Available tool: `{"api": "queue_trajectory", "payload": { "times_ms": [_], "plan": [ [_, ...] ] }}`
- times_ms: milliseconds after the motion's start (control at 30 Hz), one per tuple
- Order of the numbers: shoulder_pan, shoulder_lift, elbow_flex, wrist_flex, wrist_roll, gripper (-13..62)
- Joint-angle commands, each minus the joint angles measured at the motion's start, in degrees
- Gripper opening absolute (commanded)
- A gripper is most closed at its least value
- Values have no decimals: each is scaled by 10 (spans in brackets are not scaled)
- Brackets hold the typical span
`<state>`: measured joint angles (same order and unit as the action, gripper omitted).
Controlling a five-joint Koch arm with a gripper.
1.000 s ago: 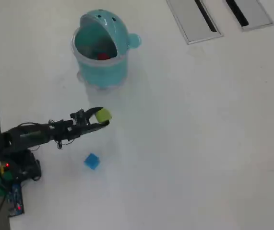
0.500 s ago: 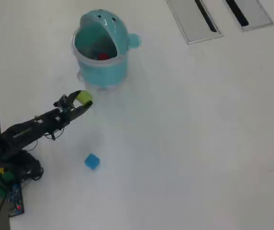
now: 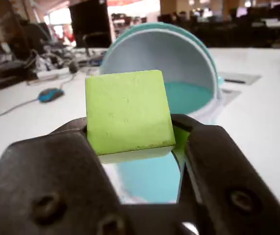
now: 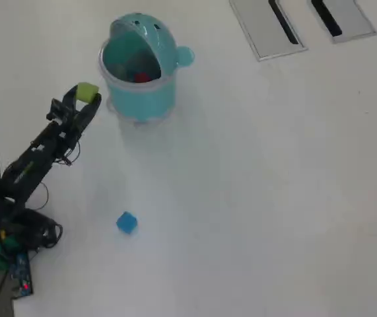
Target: Grasp RGB lego blocks and put them in the bin one by one.
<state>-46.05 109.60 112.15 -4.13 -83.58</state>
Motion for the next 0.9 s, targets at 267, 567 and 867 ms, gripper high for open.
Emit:
{"api": "queue_trajectory", "payload": {
  "times_ms": [267, 567, 867],
  "plan": [
    [-36, -153, -233, -4, -11, 39],
    [-14, -358, -472, 7, -11, 39],
    [20, -528, -695, 20, -65, 95]
  ]
}}
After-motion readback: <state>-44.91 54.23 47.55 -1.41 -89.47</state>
